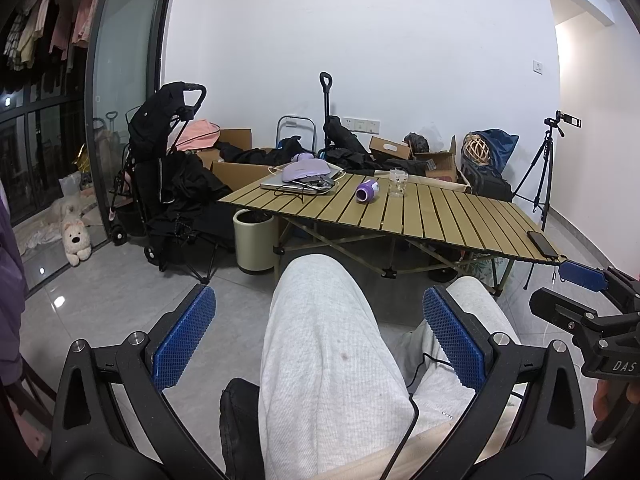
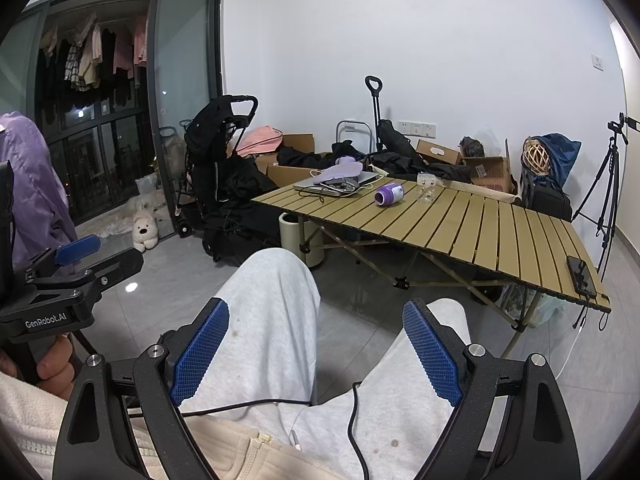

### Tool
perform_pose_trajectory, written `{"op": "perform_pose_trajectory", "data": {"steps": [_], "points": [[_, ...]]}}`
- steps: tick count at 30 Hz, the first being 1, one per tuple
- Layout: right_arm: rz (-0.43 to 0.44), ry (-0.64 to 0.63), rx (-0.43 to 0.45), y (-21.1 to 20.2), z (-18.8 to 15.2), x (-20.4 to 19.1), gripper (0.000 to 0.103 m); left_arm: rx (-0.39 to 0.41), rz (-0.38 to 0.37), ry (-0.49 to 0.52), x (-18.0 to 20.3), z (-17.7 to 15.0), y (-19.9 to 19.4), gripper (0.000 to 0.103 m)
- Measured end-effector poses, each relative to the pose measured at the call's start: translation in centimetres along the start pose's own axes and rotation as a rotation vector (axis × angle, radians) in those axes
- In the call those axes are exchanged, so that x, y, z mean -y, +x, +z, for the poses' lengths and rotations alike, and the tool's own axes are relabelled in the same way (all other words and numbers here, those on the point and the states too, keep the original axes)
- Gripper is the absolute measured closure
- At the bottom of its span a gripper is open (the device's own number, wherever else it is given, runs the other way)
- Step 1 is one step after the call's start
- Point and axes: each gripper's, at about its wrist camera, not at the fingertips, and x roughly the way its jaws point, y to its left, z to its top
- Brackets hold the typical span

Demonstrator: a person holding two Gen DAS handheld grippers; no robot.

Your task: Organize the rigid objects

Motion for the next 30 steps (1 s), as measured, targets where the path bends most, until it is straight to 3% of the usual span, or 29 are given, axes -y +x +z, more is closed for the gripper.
{"op": "perform_pose_trajectory", "data": {"steps": [30], "points": [[-0.028,0.005,-0.012,0.8,-0.4,0.5,0.010,-0.024,-0.009,-0.005,-0.4,0.7,1.2,0.000]]}}
